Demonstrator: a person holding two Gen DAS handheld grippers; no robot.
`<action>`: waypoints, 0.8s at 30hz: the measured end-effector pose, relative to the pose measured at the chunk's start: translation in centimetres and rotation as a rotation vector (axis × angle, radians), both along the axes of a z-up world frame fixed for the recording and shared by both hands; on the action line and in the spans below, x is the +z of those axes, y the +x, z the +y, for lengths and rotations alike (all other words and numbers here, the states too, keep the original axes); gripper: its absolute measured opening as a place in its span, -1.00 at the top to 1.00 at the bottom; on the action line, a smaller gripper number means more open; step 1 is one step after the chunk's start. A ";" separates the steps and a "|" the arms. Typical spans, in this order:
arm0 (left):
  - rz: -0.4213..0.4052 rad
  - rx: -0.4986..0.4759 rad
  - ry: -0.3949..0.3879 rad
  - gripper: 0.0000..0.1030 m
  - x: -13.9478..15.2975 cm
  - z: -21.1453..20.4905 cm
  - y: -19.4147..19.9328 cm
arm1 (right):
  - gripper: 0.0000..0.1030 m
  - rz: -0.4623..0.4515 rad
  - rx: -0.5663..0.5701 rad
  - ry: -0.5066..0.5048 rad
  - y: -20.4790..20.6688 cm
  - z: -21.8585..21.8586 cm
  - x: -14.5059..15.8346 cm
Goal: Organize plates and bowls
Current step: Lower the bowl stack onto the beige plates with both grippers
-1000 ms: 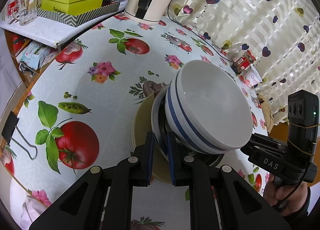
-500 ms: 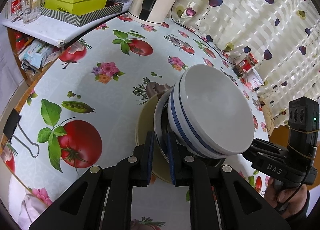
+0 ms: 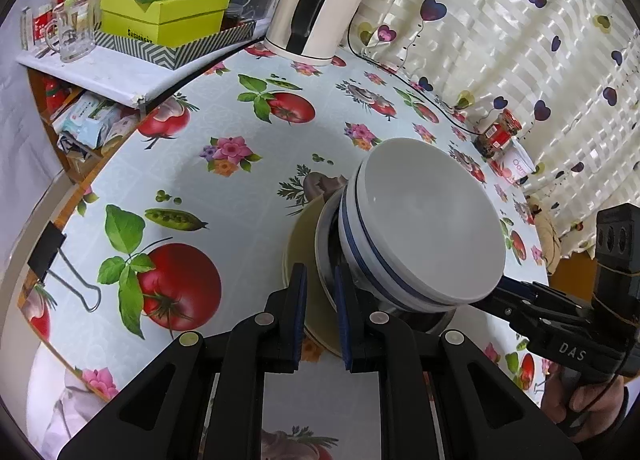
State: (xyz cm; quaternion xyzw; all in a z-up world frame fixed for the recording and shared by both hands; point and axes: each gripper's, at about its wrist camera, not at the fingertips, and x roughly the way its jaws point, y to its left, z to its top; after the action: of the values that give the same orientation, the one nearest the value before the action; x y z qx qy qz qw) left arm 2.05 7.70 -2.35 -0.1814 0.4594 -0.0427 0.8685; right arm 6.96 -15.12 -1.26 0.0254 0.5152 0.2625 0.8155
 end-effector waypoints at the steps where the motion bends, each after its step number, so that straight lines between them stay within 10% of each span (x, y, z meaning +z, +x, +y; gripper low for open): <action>1: -0.003 0.001 0.005 0.72 0.1 0.0 -0.1 | 0.20 -0.001 0.002 0.001 -0.1 0.0 0.1; 24: -0.056 -0.029 0.094 0.70 2.4 -3.1 -3.7 | -0.02 -0.100 0.061 -0.028 -4.4 0.6 2.4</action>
State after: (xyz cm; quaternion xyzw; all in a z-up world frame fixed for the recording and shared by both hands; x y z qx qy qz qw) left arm -1.65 4.62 0.07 -0.1326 0.4390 -0.0389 0.8878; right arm 2.52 -14.54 1.17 -0.0147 0.4780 0.2810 0.8321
